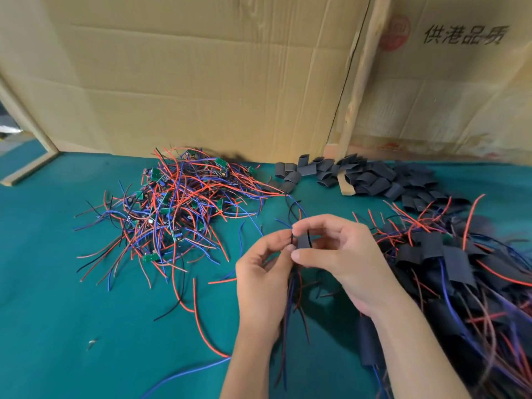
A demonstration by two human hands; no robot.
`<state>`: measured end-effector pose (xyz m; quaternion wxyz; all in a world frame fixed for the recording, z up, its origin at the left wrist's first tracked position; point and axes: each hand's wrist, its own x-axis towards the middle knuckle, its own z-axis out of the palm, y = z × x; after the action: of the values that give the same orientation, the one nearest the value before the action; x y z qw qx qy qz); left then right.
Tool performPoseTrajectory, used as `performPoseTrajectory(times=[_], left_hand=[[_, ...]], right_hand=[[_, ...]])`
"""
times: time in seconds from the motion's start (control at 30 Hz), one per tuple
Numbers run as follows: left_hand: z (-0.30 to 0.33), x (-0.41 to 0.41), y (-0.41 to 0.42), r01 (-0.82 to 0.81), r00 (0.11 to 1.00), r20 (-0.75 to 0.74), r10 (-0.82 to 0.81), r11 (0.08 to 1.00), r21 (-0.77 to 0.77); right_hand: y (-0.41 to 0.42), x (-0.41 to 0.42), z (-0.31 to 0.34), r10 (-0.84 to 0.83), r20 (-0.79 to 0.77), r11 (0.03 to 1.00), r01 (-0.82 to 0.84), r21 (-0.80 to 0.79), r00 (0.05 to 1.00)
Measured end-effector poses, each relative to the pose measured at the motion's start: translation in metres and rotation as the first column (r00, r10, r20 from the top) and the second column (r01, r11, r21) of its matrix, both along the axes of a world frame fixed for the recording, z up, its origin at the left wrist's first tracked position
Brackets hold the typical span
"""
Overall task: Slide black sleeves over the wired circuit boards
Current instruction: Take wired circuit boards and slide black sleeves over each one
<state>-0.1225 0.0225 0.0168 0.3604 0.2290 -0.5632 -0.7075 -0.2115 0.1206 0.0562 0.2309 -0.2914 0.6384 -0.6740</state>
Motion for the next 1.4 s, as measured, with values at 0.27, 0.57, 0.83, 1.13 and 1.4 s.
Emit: performPoseTrajectory(times=[0.27, 0.57, 0.83, 1.13, 1.4], left_hand=[[0.000, 0.000, -0.003, 0.014, 0.994, -0.112, 0.016, 0.964, 0.266], [0.007, 0.003, -0.002, 0.046, 0.982, -0.189, 0.026, 0.930, 0.366], [0.007, 0.006, -0.002, 0.111, 0.981, -0.189, -0.048, 0.936, 0.335], [0.008, 0.007, -0.002, 0.124, 0.983, -0.167, -0.077, 0.948, 0.292], [0.008, 0.007, 0.002, 0.187, 0.981, -0.071, -0.178, 0.970, 0.155]], right_hand=[[-0.002, -0.001, -0.001, -0.016, 0.031, 0.996, 0.019, -0.089, 0.999], [0.009, -0.021, 0.004, -0.486, 0.376, 0.777, 0.587, -0.227, 0.789], [0.008, -0.023, 0.005, -0.503, 0.450, 0.732, 0.641, -0.232, 0.738], [0.006, -0.021, 0.002, -0.384, 0.499, 0.817, 0.538, -0.209, 0.777], [-0.001, -0.014, 0.002, -0.125, 0.564, 0.919, 0.310, -0.245, 0.816]])
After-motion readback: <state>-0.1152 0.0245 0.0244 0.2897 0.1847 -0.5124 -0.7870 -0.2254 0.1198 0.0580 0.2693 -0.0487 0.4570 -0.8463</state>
